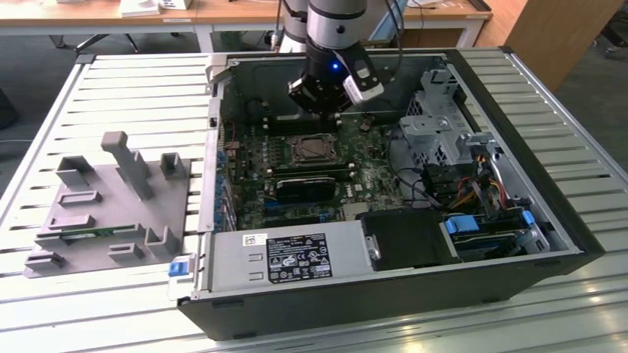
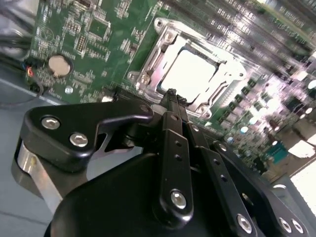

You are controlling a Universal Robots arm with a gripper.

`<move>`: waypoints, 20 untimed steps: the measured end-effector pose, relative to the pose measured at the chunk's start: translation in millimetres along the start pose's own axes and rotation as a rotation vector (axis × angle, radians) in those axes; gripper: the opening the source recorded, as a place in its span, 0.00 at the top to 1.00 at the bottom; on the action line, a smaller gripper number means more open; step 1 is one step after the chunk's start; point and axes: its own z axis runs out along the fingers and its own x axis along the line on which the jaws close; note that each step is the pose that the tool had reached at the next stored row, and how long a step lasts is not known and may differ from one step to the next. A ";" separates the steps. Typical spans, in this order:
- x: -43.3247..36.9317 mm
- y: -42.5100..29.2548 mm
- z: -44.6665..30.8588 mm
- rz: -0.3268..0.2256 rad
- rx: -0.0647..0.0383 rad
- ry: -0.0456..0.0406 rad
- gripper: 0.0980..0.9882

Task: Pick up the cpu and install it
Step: 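Install the second cpu locking lever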

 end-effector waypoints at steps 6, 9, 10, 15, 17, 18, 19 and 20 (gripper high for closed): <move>-0.5 -14.8 -0.4 0.000 0.000 0.0000 0.99; -0.8 -23.6 -0.8 0.000 -0.002 0.0006 0.99; -0.9 -25.2 -0.9 0.000 -0.003 0.0019 0.99; -2.0 -27.6 -0.9 0.001 -0.039 0.0226 0.99; -2.2 -32.9 -0.9 0.001 -0.039 0.0227 0.99; -2.3 -36.7 -1.0 0.001 -0.040 0.0226 0.99; -2.4 -40.3 -0.9 0.001 -0.040 0.0227 0.99; -2.5 -43.3 -0.7 0.001 -0.041 0.0227 0.99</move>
